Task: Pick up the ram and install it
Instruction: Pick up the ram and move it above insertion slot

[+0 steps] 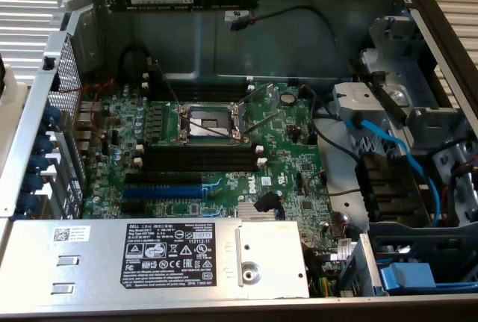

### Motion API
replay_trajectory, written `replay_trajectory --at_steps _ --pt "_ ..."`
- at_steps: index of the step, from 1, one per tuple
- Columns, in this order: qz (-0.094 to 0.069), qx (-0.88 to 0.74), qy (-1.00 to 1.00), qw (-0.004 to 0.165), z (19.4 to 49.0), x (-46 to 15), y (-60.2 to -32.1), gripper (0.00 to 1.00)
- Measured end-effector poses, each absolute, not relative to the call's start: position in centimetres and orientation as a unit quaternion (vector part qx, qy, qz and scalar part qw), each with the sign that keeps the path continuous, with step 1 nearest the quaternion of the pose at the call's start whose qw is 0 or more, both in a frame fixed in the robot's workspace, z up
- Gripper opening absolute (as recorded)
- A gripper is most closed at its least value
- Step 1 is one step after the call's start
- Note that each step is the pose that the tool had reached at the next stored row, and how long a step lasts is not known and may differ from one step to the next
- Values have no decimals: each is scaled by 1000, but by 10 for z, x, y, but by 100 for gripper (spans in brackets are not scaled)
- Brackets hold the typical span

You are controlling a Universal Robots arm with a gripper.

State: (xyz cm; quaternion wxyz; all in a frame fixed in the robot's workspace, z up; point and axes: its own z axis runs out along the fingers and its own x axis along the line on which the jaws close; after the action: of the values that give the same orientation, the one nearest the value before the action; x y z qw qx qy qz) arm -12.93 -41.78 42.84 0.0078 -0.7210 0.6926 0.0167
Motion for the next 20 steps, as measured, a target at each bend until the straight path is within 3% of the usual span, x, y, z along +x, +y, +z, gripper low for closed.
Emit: replay_trajectory --at_steps 20 --pt "12 -689 725 12 405 -127 -412 12"
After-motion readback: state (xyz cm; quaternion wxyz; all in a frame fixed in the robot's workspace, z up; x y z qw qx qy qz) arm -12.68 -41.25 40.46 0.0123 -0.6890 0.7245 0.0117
